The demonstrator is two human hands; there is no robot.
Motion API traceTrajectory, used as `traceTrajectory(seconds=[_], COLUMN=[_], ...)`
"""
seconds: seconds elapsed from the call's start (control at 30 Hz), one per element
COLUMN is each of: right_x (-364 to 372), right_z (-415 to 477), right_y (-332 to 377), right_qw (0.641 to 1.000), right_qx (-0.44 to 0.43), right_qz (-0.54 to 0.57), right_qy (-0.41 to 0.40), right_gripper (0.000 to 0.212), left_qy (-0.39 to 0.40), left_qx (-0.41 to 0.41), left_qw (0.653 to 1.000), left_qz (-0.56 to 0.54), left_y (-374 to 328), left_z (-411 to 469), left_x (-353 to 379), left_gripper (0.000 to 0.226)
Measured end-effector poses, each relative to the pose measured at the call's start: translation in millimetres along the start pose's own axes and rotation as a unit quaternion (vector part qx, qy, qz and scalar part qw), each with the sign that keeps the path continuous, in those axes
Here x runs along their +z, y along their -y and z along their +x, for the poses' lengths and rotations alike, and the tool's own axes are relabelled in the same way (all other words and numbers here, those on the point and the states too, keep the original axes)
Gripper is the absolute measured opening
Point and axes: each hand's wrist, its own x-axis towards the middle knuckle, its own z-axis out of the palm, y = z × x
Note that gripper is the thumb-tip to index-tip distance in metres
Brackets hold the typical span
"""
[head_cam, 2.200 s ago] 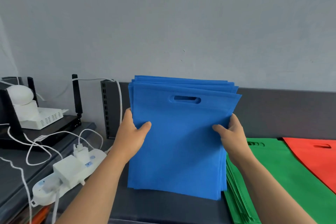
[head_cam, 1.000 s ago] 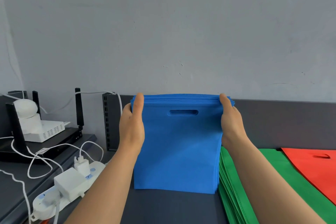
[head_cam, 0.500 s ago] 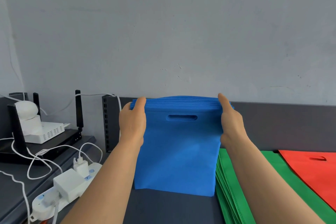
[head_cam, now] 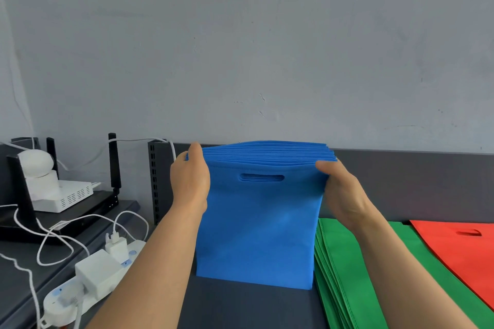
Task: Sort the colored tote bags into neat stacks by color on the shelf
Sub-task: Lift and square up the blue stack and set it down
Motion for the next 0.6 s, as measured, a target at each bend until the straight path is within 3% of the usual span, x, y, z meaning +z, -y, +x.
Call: traceTrajectory(seconds=[0.07,0.13,0.23,0.33,0.47,0.6], right_x=[-4.5,-6.4,-6.6,-4.5,4.3,12.6], right_z=[-0.2,1.2,0.4,1.0,3.5,5.1], right_y=[-4.3,-9.3,-15.6,-15.2,-12.5,0.2], right_qw=[0.997,0.990,0.989,0.990,0.988,0.980], right_qx=[-0.010,-0.014,-0.027,-0.032,-0.034,-0.091], right_qz=[-0.075,-0.133,-0.124,-0.108,-0.109,-0.122], right_qy=[0.004,-0.043,-0.077,-0.086,-0.104,-0.124], right_gripper=[0.060,0.051,0.043,0.038,0.032,0.026], left_qy=[-0.001,0.018,0.089,0.142,0.115,0.086], left_qx=[0.000,0.004,0.045,0.101,0.136,0.197], left_qw=[1.000,1.000,0.994,0.983,0.980,0.973], left_qz=[0.009,0.009,-0.044,-0.056,0.087,0.082], left_y=[1.4,4.0,17.3,41.4,59.9,44.6], left_z=[1.1,1.8,4.9,6.9,-4.4,-1.5], left_x=[3.4,5.3,-2.2,-15.8,-16.3,-13.6], left_gripper=[0.039,0.041,0.024,0.030,0.008,0.010])
